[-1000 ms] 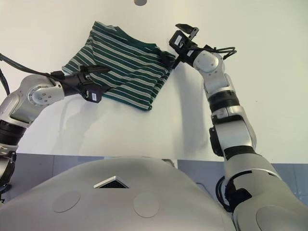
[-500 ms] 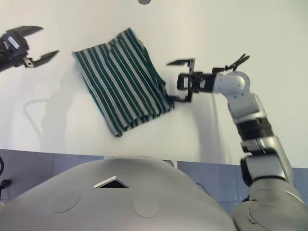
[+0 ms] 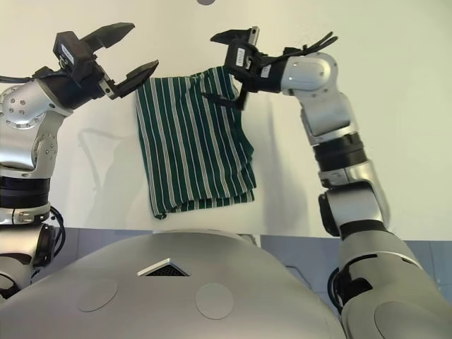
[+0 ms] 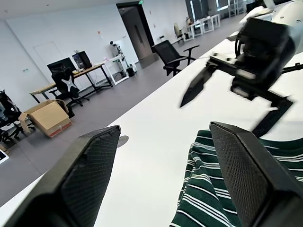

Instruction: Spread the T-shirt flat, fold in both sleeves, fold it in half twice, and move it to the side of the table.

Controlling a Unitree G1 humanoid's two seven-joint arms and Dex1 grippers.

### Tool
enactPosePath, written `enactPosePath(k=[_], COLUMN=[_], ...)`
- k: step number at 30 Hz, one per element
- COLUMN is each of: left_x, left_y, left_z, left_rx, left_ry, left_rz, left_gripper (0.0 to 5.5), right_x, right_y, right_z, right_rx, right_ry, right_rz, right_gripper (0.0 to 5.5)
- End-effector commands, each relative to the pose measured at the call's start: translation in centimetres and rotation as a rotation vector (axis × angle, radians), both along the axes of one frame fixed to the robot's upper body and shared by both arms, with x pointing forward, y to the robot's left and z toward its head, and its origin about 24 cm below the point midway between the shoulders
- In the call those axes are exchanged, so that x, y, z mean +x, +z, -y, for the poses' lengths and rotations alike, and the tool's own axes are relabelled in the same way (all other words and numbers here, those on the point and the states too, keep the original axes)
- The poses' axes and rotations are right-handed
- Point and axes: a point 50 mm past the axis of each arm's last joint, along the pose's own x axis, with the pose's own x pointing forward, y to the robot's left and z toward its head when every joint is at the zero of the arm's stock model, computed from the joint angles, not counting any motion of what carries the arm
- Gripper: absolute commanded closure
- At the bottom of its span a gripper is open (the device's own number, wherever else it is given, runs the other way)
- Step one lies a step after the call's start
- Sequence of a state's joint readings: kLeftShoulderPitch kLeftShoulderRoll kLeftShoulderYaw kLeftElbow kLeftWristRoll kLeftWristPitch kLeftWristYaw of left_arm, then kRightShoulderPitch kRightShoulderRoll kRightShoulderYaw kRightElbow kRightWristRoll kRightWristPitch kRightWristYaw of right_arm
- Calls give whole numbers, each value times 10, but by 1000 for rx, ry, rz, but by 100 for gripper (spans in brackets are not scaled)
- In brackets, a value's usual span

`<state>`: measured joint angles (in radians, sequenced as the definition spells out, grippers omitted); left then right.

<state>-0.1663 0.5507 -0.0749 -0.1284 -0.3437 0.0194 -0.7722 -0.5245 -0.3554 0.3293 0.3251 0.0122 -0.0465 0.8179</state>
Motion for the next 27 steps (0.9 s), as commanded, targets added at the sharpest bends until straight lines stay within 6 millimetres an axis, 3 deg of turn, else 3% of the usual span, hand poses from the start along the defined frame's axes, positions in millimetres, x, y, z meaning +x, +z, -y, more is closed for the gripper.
enactPosePath(k=[1, 4, 8, 12, 15, 18, 20, 23, 25, 27], left_x=[4, 3, 1, -2, -7, -7, -14, -41, -59, -69], left_y=[-3, -8, -14, -21, -22, 4, 20, 25, 23, 12], left_z=[3, 5, 9, 14, 11, -7, -21, -23, -21, -23], left_rx=[29, 46, 53, 78, 179, 260, 404, 550, 569, 611], left_ry=[4, 5, 8, -4, -35, -61, -128, -325, -404, -446], left_rz=[-8, -13, -23, -32, 16, 111, 194, 215, 187, 153], left_gripper=[203, 203, 203, 203, 203, 203, 203, 203, 203, 203], right_x=[16, 29, 44, 62, 75, 74, 52, -23, -68, -98], right_y=[-32, -63, -64, -31, 13, 60, 68, 66, 72, 64], right_z=[-19, 5, 32, 32, 28, 35, 49, 78, 82, 82], right_rx=[-150, -366, -489, -448, -174, 96, 157, 54, 23, -19], right_ry=[-86, -249, -445, -552, -617, -526, -321, 38, 208, 301], right_rz=[99, 176, 325, 566, 617, 599, 423, 130, -45, -169], right_gripper=[13, 13, 13, 13, 13, 13, 13, 13, 13, 13])
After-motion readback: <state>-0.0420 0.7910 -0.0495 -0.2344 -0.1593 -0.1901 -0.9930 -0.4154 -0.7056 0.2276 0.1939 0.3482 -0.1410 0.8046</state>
